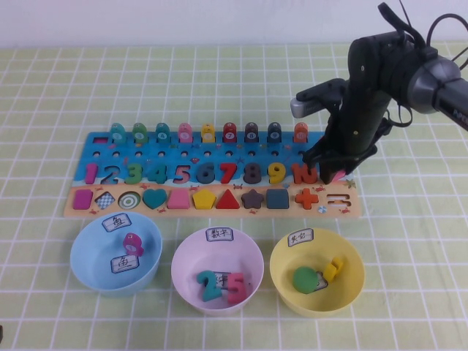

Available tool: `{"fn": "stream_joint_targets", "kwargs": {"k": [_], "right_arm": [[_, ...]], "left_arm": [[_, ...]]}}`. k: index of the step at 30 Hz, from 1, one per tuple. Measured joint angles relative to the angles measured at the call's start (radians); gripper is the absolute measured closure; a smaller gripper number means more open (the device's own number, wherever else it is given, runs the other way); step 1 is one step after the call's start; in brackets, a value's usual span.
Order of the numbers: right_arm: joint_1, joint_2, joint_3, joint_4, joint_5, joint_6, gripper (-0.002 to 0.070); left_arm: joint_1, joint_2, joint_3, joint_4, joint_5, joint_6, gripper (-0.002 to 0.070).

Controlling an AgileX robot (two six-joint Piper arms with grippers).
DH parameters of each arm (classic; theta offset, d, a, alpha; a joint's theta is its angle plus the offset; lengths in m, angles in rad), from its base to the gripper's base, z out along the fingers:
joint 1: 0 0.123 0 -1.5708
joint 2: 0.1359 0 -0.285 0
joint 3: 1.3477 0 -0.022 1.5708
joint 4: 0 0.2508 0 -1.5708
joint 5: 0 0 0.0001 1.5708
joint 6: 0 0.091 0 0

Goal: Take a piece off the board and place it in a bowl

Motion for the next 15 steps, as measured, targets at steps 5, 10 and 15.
{"fn": "stream_joint_targets", "kwargs": {"k": [5, 10, 15], "right_arm": [[0.0, 0.011, -0.046, -0.003, 0.029, 0.0, 0.0382], [0.0, -0.01, -0.074, -0.01, 0.034, 0.0, 0.0382], [0.0, -0.064, -0.076, -0.004, 0.038, 0.0, 0.0382]], "left_arm": [[0.0, 0.0, 0.0, 0.0, 0.0, 0.0, 0.068], [0.0, 0.0, 0.0, 0.0, 0.0, 0.0, 0.068], [0.0, 0.0, 0.0, 0.0, 0.0, 0.0, 0.068]]}}
